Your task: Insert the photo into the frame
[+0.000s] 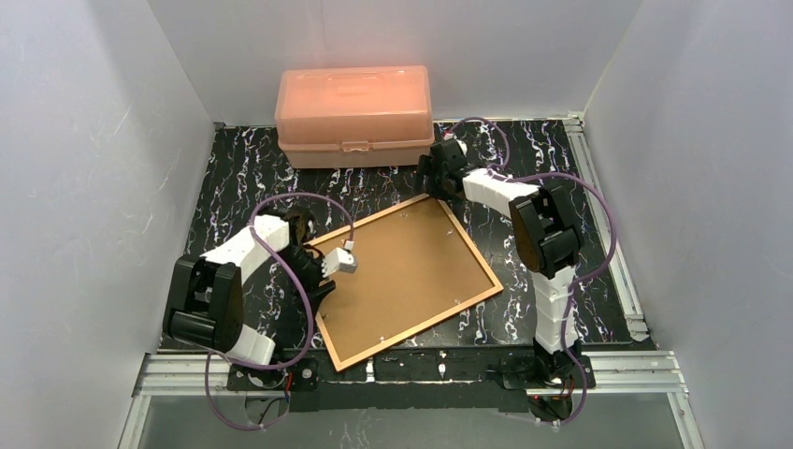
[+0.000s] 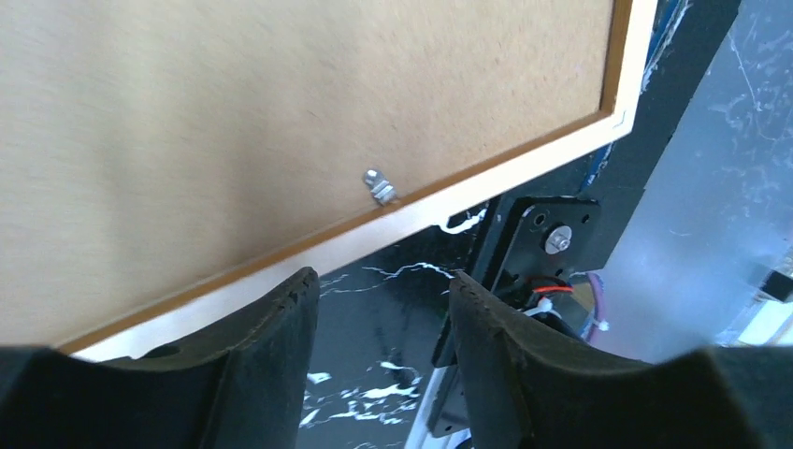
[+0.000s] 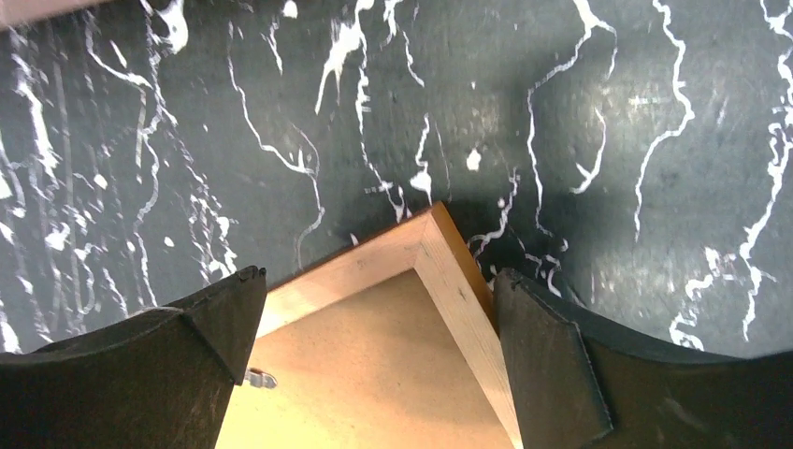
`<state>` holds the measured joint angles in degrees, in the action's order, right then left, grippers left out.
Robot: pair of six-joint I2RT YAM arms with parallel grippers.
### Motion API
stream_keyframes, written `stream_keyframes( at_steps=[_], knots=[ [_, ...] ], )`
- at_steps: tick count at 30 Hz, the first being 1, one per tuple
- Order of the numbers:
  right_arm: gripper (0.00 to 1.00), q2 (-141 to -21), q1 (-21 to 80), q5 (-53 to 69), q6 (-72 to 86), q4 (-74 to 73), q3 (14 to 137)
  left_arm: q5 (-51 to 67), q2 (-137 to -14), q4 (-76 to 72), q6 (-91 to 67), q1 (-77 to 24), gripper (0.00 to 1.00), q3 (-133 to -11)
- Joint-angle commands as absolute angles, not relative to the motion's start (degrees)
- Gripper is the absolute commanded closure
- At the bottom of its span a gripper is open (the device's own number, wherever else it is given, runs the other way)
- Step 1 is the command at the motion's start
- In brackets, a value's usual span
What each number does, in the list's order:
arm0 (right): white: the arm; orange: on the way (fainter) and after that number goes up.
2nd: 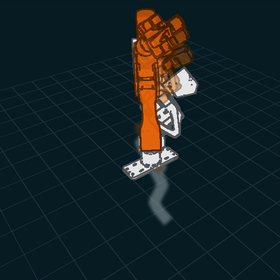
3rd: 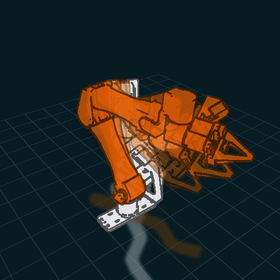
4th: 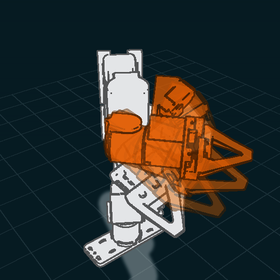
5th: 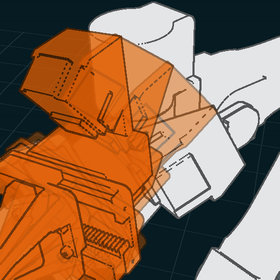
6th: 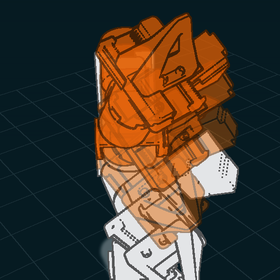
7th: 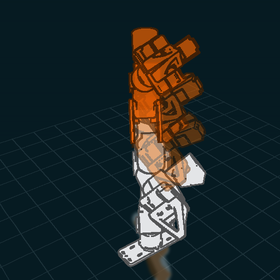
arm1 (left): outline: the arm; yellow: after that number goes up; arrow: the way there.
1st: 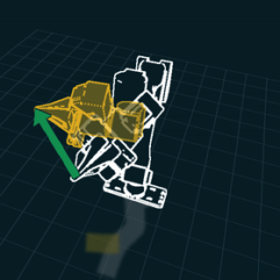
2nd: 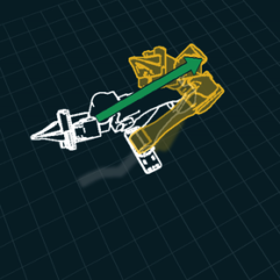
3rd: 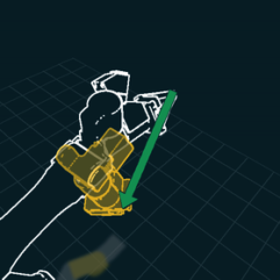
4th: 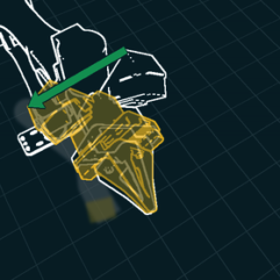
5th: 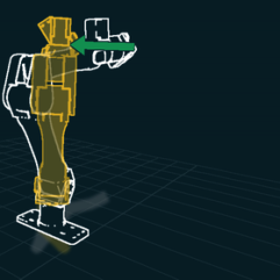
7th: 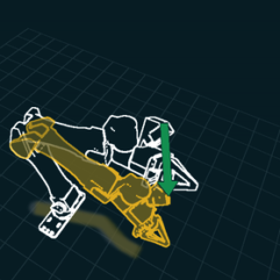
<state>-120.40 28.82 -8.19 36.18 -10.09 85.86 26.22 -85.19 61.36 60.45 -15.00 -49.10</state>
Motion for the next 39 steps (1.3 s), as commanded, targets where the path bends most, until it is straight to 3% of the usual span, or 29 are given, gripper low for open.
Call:
stream_keyframes(
  at_steps=[1, 7, 15, 25, 32, 39],
  knots=[
    [0.01, -116.0, 30.0, -14.6, 31.6, -20.3, 89.7, 30.8, -82.8, 68.4, 66.9, -14.0, 0.43, -57.5],
    [0.01, -101.7, 28.3, -21.7, 35.7, -29.1, 80.4, 31.0, -89.2, 73.3, 66.3, -9.0, 0.40, -71.0],
    [0.01, -81.3, 30.6, -12.6, 49.0, -33.3, 56.1, 23.6, -103.4, 56.4, 48.3, -3.2, 0.46, -85.4],
    [0.01, -75.2, 32.8, -4.5, 53.8, -45.3, 48.6, 18.3, -105.9, 40.9, 41.7, -1.7, 0.48, -82.6],
    [0.01, -69.2, 33.8, -1.2, 58.4, -40.5, 40.2, 18.2, -108.1, 37.2, 41.4, -1.7, 0.50, -80.6],
    [0.01, -73.6, 32.7, 2.3, 59.4, -30.8, 37.4, 17.8, -108.5, 34.9, 40.6, -1.7, 0.52, -76.9]
  ],
)
